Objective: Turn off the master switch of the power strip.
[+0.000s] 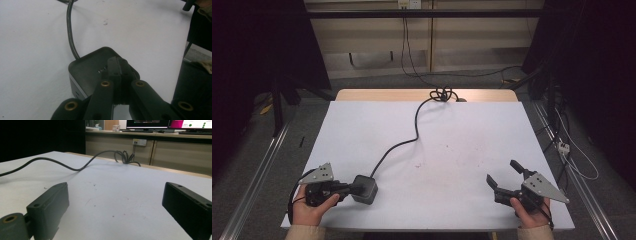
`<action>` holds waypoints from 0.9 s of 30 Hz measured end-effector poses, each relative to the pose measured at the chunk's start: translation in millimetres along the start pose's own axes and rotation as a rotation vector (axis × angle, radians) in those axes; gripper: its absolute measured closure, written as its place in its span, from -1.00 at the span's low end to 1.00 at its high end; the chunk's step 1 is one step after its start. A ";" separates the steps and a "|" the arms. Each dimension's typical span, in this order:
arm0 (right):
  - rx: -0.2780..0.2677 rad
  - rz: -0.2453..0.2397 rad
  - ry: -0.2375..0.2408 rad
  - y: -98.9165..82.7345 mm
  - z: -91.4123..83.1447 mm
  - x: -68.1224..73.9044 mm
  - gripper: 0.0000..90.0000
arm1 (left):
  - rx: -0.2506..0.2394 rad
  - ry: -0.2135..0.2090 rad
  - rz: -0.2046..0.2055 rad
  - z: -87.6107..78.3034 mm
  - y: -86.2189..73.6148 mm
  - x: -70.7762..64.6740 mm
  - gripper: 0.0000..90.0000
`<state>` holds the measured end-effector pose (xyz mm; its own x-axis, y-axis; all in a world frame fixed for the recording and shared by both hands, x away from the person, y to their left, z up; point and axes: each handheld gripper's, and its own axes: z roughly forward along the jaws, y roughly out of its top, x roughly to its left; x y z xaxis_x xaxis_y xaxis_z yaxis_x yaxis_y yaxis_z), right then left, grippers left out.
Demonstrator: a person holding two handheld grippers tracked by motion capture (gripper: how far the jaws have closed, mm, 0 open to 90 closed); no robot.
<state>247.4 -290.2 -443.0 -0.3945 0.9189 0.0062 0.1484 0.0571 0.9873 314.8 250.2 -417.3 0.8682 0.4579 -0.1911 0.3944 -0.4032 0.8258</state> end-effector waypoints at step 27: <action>0.003 -0.002 0.004 -0.6 1.2 -1.2 -0.86 | -0.015 -0.007 -0.031 -0.6 -1.3 2.0 1.00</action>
<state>248.9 -290.8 -443.9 -0.3981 0.9173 0.0046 0.1502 0.0603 0.9868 315.8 252.1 -418.4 0.8575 0.4648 -0.2207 0.4170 -0.3766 0.8272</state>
